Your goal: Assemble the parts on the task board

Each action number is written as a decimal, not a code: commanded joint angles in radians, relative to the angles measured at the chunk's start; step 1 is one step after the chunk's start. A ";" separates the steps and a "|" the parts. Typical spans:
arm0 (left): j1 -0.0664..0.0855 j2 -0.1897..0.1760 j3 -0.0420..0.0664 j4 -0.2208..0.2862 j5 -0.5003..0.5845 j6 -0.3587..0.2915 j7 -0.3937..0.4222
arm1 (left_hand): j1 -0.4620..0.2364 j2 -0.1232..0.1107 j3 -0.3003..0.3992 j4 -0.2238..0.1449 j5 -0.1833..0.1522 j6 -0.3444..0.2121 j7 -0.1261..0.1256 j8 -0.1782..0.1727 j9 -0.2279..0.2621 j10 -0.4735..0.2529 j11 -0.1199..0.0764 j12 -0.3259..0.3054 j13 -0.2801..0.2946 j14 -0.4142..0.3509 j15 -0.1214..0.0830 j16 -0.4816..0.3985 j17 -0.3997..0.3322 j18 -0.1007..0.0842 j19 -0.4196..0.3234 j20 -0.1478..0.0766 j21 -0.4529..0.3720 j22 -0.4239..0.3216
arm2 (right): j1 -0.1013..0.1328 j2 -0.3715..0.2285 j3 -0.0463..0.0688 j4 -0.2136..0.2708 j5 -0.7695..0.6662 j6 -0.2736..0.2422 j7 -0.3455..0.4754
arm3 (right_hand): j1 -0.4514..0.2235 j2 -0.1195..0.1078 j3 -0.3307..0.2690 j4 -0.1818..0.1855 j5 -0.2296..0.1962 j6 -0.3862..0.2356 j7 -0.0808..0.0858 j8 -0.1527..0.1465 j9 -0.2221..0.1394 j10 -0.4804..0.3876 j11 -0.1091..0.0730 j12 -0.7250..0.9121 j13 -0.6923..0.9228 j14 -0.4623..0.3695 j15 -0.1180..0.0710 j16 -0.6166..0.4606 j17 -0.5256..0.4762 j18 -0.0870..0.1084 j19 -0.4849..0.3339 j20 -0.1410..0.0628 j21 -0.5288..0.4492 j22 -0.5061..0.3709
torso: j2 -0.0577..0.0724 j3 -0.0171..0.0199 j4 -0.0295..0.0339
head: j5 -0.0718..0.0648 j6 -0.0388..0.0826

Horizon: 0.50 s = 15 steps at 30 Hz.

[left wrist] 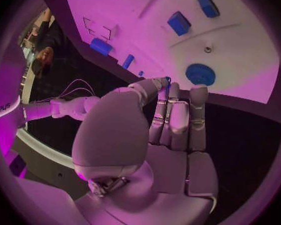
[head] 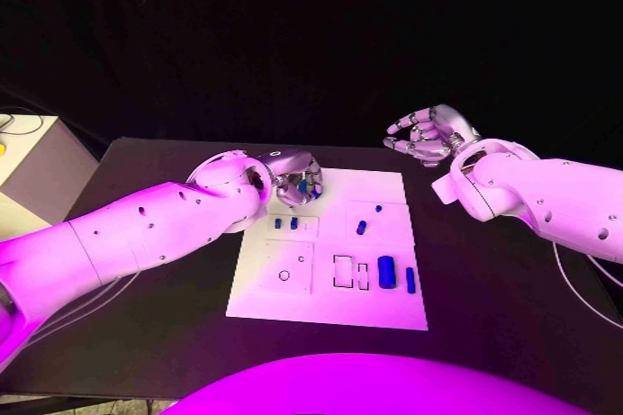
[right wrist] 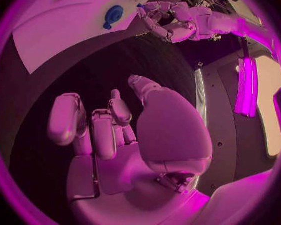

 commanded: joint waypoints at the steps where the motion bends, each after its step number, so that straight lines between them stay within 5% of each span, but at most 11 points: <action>1: 0.000 -0.016 0.005 0.011 0.027 0.022 0.004 | -0.009 0.004 -0.001 -0.007 0.001 0.007 0.000 -0.004 0.002 0.018 -0.009 -0.005 0.001 0.004 0.001 0.004 0.000 -0.018 -0.002 0.001 0.004 -0.001 | 0.000 -0.002 0.000 0.002 -0.001 0.008 0.012 | 0.007 0.001 0.002 0.004 0.005 -0.006 0.001 0.005 0.001 0.000 0.000 -0.001 0.001 0.044 0.005 -0.002 0.083 0.015 0.002 -0.002 0.004 0.072 | 0.000 0.0000 0.0012 | -0.002 0.000; 15: 0.000 -0.063 0.012 -0.013 -0.034 0.051 -0.016 | -0.016 0.001 -0.008 -0.008 -0.001 0.013 0.000 -0.008 0.006 0.028 -0.010 -0.017 0.002 0.002 0.001 0.003 -0.003 -0.018 -0.004 0.001 0.003 -0.001 | 0.000 -0.006 0.000 0.002 -0.001 0.007 0.012 | 0.007 0.001 0.002 0.004 0.005 -0.006 0.001 0.005 0.001 0.000 0.000 -0.001 0.001 0.044 0.005 -0.002 0.083 0.015 0.002 -0.002 0.004 0.072 | 0.001 -0.0013 0.0011 | 0.001 0.000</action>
